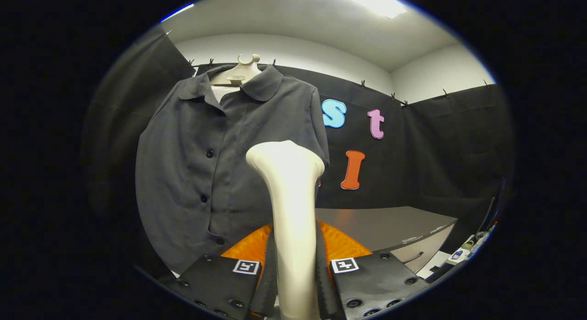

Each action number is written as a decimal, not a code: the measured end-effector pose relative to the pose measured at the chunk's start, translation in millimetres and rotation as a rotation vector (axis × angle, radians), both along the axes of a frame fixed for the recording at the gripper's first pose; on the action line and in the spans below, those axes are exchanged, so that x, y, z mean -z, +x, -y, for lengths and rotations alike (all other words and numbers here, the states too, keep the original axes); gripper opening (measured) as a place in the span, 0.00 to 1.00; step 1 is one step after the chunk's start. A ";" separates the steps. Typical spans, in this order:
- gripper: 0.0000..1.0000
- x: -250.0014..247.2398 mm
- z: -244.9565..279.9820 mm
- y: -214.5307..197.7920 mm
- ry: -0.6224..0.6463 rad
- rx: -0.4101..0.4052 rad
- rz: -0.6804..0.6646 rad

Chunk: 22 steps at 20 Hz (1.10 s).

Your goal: Iron the clothes twice with a garment steamer, once on the left side and once on the right side.

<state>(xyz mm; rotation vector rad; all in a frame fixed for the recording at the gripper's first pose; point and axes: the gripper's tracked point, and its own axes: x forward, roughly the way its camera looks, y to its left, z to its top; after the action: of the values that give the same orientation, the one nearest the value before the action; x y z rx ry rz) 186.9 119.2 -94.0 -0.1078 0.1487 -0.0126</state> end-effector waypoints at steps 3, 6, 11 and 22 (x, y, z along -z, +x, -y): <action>0.43 20.5 -2.5 -11.8 -0.012 0.001 -0.030; 0.43 42.6 -5.0 -21.2 -0.017 0.005 -0.059; 0.43 80.9 -8.5 -37.6 -0.035 -0.005 -0.119; 0.43 159.8 -8.0 -83.5 -0.049 -0.028 -0.240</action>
<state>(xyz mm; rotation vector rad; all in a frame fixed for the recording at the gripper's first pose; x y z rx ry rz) 103.4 127.2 -253.7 -0.1606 0.3871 0.0247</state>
